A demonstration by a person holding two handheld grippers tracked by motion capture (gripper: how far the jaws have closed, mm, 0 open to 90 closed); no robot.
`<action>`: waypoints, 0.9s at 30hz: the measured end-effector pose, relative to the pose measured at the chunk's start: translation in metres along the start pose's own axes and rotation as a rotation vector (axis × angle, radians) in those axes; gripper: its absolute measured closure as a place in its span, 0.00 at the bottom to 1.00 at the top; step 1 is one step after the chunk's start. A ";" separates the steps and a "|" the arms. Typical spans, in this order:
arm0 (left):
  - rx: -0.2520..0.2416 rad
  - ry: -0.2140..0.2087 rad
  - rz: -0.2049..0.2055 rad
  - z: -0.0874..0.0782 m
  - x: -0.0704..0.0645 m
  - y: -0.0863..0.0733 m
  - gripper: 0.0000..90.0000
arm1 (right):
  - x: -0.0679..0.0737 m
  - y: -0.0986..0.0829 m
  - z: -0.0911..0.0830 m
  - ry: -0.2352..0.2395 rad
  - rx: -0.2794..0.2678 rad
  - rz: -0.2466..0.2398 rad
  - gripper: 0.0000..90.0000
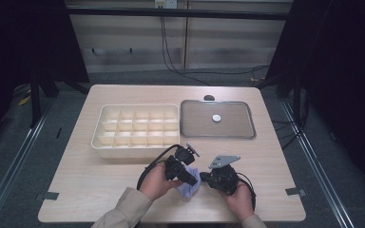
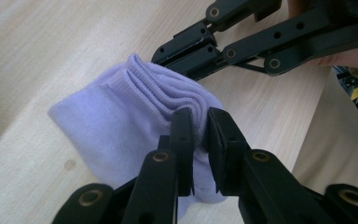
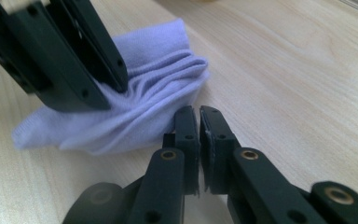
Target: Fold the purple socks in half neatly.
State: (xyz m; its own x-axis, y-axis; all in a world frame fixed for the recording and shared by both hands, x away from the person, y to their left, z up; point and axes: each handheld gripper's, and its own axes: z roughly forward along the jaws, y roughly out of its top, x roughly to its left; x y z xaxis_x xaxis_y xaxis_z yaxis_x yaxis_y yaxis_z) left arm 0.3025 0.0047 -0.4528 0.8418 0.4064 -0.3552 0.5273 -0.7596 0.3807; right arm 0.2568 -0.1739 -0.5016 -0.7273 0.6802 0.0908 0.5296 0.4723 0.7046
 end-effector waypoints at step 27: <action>0.050 0.089 -0.020 0.002 0.007 -0.011 0.87 | 0.000 0.000 0.000 0.002 0.001 -0.003 0.95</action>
State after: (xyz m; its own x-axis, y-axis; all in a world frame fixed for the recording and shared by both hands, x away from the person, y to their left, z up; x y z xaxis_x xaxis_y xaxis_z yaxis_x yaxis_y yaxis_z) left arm 0.3024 0.0149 -0.4613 0.8393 0.4635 -0.2841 0.5395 -0.7744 0.3306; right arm 0.2566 -0.1742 -0.5016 -0.7298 0.6777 0.0895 0.5274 0.4749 0.7045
